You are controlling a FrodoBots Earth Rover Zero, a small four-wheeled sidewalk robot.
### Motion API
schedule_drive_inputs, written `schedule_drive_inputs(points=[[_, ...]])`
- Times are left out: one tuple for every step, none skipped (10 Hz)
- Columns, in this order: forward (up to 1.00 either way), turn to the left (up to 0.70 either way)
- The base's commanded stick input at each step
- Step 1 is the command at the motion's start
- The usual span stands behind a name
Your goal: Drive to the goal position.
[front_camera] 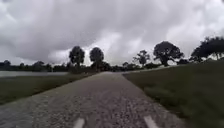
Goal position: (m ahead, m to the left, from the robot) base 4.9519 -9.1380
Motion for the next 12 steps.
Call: schedule_drive_inputs(points=[[0.7, 0.0], [0.7, 0.0], [0.7, 0.0], [0.7, 0.0], [0.7, 0.0], [0.7, 0.0], [0.7, 0.0], [0.7, 0.0], [0.7, 0.0], [0.7, 0.0], [0.7, 0.0], [0.7, 0.0]])
